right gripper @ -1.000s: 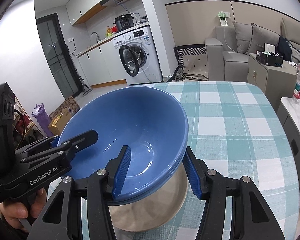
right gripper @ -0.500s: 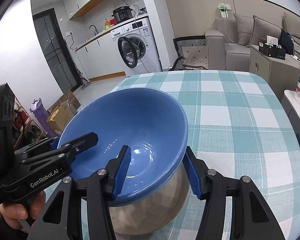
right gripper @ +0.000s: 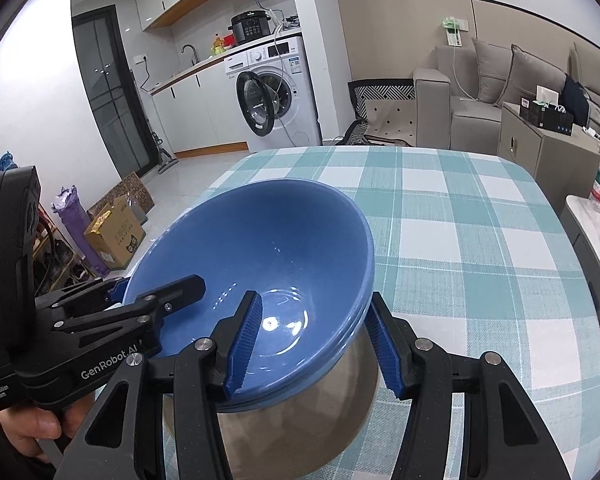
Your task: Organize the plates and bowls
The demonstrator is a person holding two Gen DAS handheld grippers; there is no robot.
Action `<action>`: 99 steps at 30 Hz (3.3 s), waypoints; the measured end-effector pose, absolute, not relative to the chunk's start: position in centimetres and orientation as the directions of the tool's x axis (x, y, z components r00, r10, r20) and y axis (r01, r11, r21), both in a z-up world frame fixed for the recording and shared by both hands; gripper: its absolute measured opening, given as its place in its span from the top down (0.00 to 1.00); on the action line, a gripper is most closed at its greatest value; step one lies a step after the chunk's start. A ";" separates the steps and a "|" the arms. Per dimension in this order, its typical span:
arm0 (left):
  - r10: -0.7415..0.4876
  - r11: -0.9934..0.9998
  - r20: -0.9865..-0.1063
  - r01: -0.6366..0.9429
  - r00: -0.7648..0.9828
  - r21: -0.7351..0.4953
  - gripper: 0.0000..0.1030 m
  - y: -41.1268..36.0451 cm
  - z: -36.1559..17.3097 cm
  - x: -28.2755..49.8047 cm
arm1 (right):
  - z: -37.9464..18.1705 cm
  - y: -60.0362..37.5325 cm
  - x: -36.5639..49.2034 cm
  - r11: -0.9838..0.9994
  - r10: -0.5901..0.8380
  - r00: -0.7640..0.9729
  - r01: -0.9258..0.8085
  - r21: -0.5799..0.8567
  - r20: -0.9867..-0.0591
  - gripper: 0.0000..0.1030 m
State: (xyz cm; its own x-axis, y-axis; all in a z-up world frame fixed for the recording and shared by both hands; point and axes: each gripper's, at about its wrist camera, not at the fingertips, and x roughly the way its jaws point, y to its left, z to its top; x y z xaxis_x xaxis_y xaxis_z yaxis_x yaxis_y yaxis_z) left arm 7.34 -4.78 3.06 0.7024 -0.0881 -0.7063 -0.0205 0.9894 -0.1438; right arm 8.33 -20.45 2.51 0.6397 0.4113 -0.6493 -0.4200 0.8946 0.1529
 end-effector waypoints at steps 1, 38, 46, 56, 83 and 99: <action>-0.087 0.990 -0.707 -0.021 0.702 -0.142 0.63 -4.8 3.0 7.4 | 2.6 -20.4 8.2 0.894 0.412 0.639 -0.420 0.154 -0.649 0.47; -0.092 0.993 -0.643 0.021 0.760 -0.116 0.03 -4.0 4.3 6.2 | 3.0 -21.8 7.7 0.895 0.415 0.687 -0.425 0.134 -0.597 0.01; -0.081 0.996 -0.564 0.052 0.822 -0.066 0.00 -3.4 5.7 4.2 | 3.7 -23.6 6.3 0.888 0.436 0.727 -0.443 0.123 -0.530 0.01; -0.088 0.995 -0.486 0.059 0.869 -0.075 0.00 -1.9 5.2 1.1 | 3.7 -25.7 3.3 0.881 0.456 0.766 -0.462 0.105 -0.453 0.01; -0.166 0.986 -0.377 0.162 0.911 -0.043 0.00 -1.1 2.2 -2.0 | 1.6 -27.5 -1.3 0.817 0.556 0.765 -0.575 0.044 -0.325 0.01; -0.213 0.977 -0.356 0.207 0.910 -0.055 0.00 -0.3 0.8 -1.9 | 0.3 -27.5 -1.7 0.803 0.567 0.756 -0.597 0.011 -0.328 0.01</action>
State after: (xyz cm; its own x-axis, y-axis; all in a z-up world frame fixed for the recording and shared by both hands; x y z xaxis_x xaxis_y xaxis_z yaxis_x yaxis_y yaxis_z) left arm -1.88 -0.28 0.79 0.9101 -0.2126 -0.3557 0.2067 0.9769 -0.0549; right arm -1.70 -27.51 0.33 0.7560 0.5665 -0.3279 -0.5965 0.8025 0.0111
